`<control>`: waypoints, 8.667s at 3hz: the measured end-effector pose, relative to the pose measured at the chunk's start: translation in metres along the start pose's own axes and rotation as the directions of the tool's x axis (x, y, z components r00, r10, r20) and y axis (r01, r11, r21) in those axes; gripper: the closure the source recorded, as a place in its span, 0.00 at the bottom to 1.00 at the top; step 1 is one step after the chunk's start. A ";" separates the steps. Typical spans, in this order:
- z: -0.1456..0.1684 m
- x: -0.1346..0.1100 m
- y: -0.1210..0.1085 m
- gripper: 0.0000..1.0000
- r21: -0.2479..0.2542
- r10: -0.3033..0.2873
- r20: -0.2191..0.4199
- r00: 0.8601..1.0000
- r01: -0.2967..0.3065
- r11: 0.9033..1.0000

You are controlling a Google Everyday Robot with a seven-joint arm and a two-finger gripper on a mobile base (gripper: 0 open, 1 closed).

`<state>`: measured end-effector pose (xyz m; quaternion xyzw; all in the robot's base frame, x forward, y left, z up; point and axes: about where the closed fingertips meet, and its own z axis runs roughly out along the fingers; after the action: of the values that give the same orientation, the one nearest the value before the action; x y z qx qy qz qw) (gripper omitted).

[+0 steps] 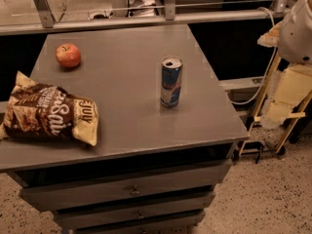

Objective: Move redbull can near apple

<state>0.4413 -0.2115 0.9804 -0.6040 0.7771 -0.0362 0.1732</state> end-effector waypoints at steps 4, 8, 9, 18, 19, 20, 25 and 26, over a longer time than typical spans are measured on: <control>0.103 -0.166 -0.066 0.00 -0.013 -0.011 0.538 0.843 0.021 1.000; 0.116 -0.152 -0.052 0.41 -0.105 0.106 0.545 0.832 -0.057 0.993; 0.116 -0.154 -0.051 0.64 -0.105 0.103 0.545 0.832 -0.054 0.993; 0.134 -0.333 -0.160 1.00 -0.163 0.166 0.679 0.715 -0.074 0.984; 0.139 -0.339 -0.167 1.00 -0.178 0.198 0.694 0.693 -0.101 0.979; 0.155 -0.358 -0.183 1.00 -0.199 0.244 0.708 0.663 -0.144 0.969; 0.205 -0.415 -0.189 0.36 -0.311 0.336 0.568 0.752 -0.183 0.933; 0.208 -0.417 -0.187 0.12 -0.315 0.336 0.565 0.753 -0.180 0.932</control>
Offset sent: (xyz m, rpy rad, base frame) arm 0.1308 0.1487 -0.0447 0.4932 -0.1419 0.1694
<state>0.7677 0.1670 0.9290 -0.4854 0.7539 0.2794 0.3433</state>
